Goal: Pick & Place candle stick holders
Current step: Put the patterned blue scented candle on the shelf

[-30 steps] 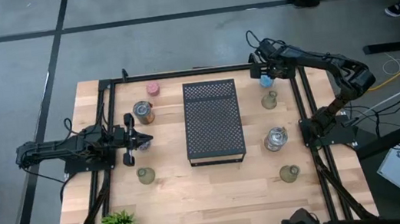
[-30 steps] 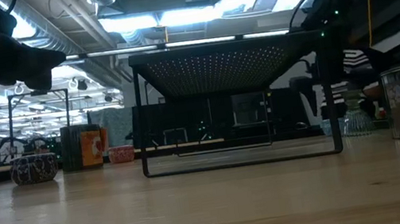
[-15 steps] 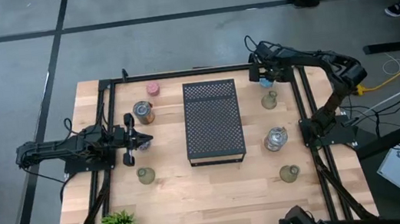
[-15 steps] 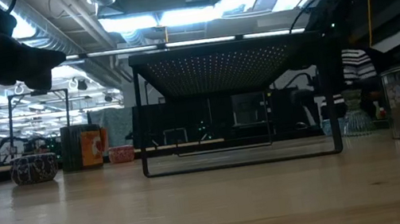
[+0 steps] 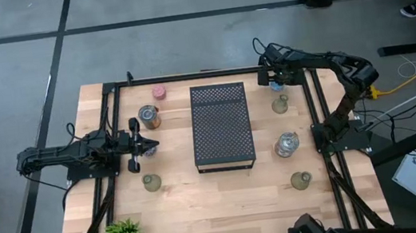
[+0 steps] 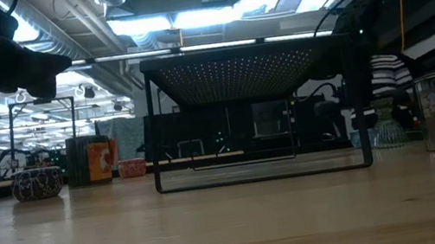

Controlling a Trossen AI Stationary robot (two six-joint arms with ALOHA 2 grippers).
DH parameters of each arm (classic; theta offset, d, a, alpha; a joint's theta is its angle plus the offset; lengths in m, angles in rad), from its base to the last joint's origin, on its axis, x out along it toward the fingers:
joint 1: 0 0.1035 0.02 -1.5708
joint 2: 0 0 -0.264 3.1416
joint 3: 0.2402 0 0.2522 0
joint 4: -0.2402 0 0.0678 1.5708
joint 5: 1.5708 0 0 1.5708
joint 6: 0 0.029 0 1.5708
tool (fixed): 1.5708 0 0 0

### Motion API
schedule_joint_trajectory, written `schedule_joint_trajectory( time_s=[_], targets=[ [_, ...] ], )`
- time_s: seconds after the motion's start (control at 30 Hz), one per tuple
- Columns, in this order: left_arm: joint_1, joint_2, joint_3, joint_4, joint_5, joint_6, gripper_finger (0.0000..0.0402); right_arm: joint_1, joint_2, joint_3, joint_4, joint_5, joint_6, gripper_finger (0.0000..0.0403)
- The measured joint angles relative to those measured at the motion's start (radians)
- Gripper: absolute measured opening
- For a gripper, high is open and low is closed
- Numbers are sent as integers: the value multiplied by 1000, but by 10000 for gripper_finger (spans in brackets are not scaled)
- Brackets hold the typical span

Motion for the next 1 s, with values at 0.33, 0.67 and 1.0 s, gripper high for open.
schedule_joint_trajectory(
  time_s=[0.33,0.67,1.0],
  targets=[
    [0,0,0,0,0,0,6,4,0,0,0,0,0,307],
    [0,0,0,0,0,0,6,21,-28,3,-22,-18,-2,306],
    [0,0,0,0,0,0,6,24,-53,170,-224,-18,-105,305]
  ],
)
